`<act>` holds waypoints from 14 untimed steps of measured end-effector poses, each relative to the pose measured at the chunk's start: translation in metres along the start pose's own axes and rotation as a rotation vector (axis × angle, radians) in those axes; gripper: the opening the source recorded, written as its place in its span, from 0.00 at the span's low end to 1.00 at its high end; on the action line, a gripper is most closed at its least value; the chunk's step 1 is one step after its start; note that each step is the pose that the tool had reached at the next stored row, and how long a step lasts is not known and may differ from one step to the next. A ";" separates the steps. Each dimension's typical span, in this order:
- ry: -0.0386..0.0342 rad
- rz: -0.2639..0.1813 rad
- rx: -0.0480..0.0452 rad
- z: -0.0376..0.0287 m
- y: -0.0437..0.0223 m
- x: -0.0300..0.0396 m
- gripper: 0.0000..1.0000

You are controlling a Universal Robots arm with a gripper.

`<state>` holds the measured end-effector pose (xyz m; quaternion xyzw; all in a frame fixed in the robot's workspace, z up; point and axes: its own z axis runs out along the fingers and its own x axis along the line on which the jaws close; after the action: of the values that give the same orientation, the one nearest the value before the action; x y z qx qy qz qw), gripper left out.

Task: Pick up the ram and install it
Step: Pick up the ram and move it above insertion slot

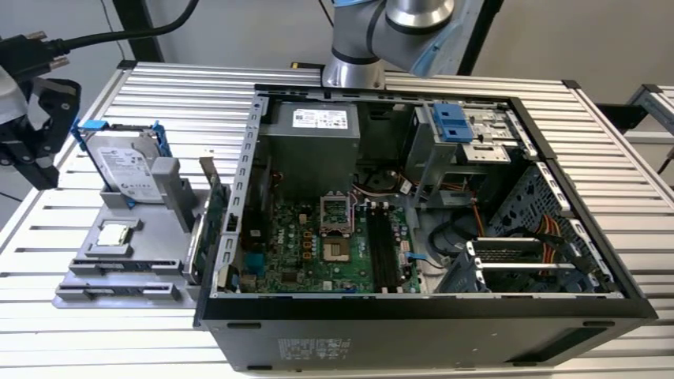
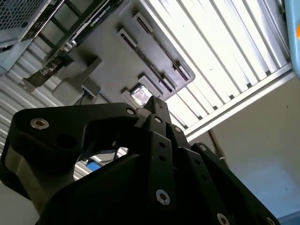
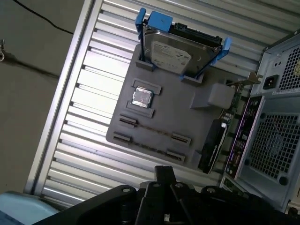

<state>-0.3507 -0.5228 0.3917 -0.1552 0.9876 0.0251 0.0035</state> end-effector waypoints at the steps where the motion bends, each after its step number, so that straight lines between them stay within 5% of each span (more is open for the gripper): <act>1: 0.0003 -0.007 -0.0001 0.0000 0.0000 0.0000 0.00; 14: 0.0050 -0.097 -0.0004 0.0000 0.0000 0.0000 0.00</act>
<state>-0.3507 -0.5228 0.3917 -0.2030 0.9789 0.0247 0.0022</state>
